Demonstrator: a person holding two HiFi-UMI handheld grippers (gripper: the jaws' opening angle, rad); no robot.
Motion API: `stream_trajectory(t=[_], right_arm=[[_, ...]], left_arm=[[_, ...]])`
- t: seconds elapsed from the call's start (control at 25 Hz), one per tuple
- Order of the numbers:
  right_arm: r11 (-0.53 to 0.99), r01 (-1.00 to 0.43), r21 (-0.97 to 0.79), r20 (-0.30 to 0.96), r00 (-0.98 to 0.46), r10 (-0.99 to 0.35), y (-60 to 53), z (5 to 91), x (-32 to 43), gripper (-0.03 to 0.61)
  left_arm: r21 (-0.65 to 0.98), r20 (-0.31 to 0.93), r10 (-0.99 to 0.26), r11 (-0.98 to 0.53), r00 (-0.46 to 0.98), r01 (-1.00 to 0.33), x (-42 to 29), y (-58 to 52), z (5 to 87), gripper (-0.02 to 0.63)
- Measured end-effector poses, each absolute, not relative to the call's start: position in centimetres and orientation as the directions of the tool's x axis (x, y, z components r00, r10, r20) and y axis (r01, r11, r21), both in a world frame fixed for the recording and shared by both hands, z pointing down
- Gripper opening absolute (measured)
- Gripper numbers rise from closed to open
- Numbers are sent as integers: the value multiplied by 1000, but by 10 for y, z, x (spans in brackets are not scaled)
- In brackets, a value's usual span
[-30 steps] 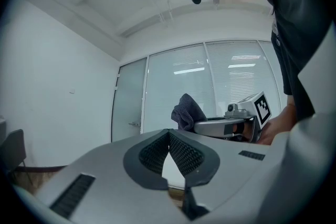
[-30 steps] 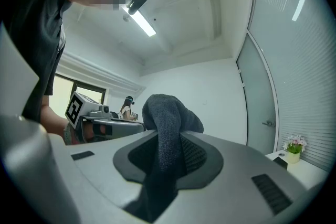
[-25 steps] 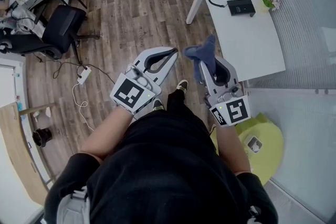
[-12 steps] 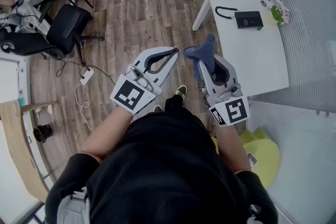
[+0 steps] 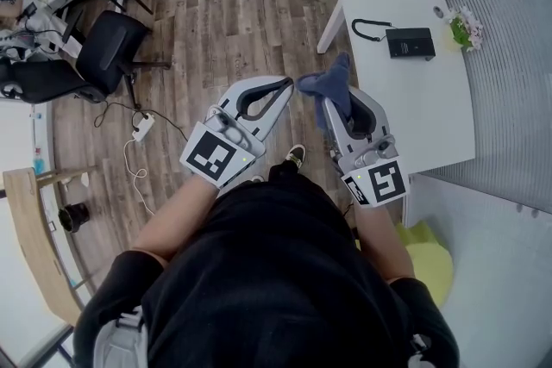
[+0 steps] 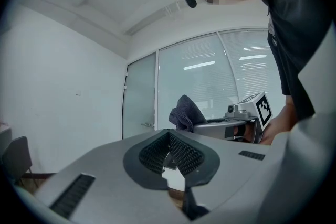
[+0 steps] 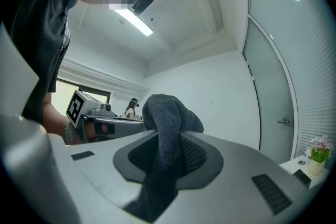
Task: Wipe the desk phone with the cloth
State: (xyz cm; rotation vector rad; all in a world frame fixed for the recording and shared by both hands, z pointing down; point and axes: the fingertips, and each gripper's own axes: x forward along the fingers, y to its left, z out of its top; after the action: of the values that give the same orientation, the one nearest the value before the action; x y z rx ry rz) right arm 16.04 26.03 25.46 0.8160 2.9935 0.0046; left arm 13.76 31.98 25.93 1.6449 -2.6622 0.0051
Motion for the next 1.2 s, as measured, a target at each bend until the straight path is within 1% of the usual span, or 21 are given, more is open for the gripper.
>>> stream_trajectory(t=[0.36,0.6,0.84,1.0,1.2], right_arm=[[861,508,12,-50,-860,508,211,254,126,97],[866,499,0,-58,-865,498,195,252,108,97],[879,476,-4,-42,-879,476,183,259,82,97],[902,432,-8,-27,-902,432,179,270,56,97],[933,360,3,-16,-933,360,182,267,11,97]], left_arm=[[-13,26,-895,446,-446,-895,107,271,260,11],[-34,38,-897,440,-441,-898,90,256,257,11],[-22,31,-904,426,-426,-905,59,246,261,11],[11,29,-921,388,-388,-921,29,244,271,11],[9,25,-954,300,-300,-954,-18,242,271,11]])
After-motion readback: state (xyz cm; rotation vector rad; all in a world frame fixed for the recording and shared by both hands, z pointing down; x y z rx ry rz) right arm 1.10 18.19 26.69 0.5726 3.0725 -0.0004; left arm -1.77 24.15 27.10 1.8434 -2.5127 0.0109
